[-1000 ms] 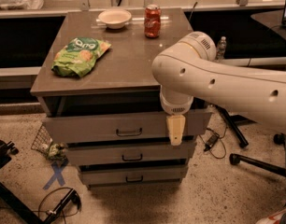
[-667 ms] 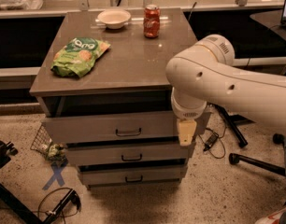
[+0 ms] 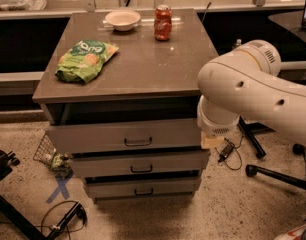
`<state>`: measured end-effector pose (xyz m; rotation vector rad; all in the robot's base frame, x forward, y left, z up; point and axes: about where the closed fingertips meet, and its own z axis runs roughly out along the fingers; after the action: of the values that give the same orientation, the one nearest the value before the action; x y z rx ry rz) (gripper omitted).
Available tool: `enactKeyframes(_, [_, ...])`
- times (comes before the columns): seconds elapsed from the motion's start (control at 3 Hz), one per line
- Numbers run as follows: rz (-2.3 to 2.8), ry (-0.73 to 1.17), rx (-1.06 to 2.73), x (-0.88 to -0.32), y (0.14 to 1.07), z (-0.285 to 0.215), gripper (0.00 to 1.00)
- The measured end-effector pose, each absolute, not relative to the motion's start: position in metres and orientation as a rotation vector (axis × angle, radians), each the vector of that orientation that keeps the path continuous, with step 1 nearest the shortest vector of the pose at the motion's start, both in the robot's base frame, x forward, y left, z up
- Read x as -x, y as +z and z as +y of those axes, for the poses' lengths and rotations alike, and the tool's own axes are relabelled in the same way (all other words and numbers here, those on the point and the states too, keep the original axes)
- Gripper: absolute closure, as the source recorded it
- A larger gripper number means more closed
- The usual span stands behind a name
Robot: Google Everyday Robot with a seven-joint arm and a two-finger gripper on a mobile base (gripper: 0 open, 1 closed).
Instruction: Open top drawer
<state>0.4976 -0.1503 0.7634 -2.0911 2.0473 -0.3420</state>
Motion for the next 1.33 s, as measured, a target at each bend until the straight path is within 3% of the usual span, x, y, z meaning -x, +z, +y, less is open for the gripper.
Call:
enactKeyframes(0.67, [1.983, -0.262, 2.050, -0.523, 0.751, -0.132, 0.01])
enactKeyframes(1.33, [1.951, -0.147, 1.937, -0.536, 0.737, -0.131, 0.00])
